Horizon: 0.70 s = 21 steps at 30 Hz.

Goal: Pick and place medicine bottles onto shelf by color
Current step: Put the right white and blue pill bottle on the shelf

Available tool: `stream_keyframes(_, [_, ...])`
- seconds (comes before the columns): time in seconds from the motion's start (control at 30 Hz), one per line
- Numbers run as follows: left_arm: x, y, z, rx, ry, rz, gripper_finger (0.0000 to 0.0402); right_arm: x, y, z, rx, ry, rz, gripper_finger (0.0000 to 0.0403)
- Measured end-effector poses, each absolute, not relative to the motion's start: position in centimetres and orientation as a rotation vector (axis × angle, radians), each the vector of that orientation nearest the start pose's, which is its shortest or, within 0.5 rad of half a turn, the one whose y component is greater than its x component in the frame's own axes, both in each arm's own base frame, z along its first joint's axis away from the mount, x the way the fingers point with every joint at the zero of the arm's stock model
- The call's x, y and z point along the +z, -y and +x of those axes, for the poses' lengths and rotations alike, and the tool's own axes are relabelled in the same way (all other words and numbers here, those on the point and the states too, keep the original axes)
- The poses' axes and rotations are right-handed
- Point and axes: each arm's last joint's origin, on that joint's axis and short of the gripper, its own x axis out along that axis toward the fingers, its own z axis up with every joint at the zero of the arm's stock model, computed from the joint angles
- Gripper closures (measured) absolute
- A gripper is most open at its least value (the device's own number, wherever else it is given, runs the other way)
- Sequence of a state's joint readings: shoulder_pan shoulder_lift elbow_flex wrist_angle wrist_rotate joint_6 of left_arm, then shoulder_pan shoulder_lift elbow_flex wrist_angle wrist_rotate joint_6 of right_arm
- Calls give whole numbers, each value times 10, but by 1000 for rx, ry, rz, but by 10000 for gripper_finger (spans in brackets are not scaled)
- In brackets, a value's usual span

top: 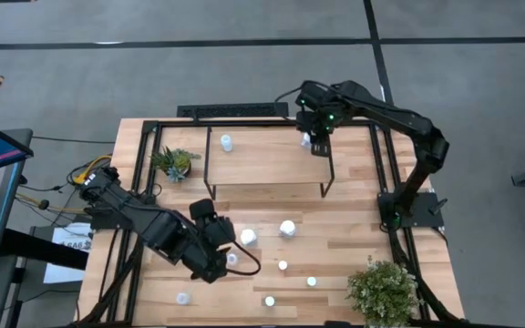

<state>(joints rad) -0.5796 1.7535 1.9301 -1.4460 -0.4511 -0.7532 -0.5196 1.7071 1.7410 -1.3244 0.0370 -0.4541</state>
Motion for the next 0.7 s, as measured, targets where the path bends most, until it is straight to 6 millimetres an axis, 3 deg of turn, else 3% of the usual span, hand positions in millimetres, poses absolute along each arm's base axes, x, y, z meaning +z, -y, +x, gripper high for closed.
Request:
stream_keyframes(0.23, [376, 167, 281, 302, -1049, -52, 155, 340, 162, 278, -124, -1370, -114, 230])
stream_keyframes(0.53, [376, 167, 281, 302, -1047, -56, 155, 338, 161, 282, -112, -1362, -133, 159])
stream_keyframes(0.7, [376, 167, 281, 299, -1046, -53, 155, 339, 160, 283, -112, -1353, -140, 149])
